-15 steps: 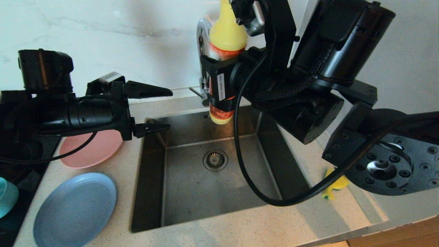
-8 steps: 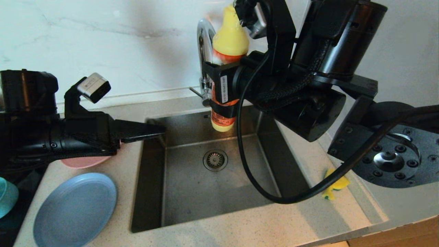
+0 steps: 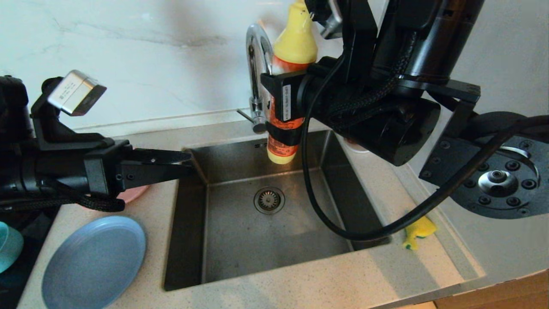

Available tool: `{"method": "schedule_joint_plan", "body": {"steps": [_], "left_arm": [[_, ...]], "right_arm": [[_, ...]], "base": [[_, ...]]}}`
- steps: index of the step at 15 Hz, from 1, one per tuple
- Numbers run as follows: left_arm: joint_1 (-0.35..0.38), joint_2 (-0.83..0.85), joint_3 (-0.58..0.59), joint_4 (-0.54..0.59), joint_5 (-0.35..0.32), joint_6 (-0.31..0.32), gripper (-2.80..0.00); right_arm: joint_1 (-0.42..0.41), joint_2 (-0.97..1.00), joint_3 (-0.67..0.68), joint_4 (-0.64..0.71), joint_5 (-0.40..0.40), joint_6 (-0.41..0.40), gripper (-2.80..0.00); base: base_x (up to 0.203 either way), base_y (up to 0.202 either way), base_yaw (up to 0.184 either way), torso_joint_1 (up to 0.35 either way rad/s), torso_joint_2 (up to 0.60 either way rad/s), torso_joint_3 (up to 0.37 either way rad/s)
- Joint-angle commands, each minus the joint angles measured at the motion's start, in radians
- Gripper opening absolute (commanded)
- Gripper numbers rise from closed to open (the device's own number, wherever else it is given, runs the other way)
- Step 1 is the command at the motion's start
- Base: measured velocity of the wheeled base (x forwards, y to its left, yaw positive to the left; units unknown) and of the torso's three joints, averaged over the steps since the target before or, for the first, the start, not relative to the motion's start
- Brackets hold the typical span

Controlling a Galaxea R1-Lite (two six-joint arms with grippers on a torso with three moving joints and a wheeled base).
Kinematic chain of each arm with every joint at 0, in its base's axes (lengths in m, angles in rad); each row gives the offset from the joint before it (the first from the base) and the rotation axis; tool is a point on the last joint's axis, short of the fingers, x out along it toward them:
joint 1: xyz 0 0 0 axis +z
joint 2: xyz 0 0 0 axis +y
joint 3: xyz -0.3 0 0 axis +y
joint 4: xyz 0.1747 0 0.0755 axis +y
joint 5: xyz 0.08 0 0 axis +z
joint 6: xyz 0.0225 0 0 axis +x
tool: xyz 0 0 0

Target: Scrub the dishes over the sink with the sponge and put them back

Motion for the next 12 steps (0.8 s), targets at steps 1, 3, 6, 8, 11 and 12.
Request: {"method": "schedule_joint_plan", "body": {"steps": [1,3,6,8,11,12], "left_arm": [[-0.003,-0.039,0.002,0.001,-0.005,0.002,-2.8],[-0.003,-0.059,-0.004,0.004,-0.005,0.009,-2.8],[-0.022,-0.068,-0.006,0.006,-0.005,0.126,-2.8],[-0.042,-0.071,0.003,0.025,-0.004,0.219,-2.8],[-0.046,-0.083,0.05,0.069,-0.004,0.34,0.0],[-0.048,-0.093,0.079,0.062,-0.006,0.373,0.0]], "right_arm": [[-0.004,0.001,-0.003,-0.002,-0.003,0.003,-2.8],[-0.005,-0.003,-0.018,0.024,-0.001,0.006,-2.8],[-0.007,-0.017,-0.032,0.064,0.004,0.036,-2.8],[-0.012,-0.017,-0.037,0.076,0.008,0.038,-2.8],[-0.013,-0.016,-0.06,0.104,0.008,0.056,-2.8],[-0.013,-0.016,-0.07,0.12,0.009,0.072,-2.8]], "base": [[0.0,0.0,0.0,0.0,0.0,0.0],[0.0,0.0,0.0,0.0,0.0,0.0],[0.0,0.0,0.0,0.0,0.0,0.0],[0.0,0.0,0.0,0.0,0.0,0.0],[0.0,0.0,0.0,0.0,0.0,0.0],[0.0,0.0,0.0,0.0,0.0,0.0]]}}
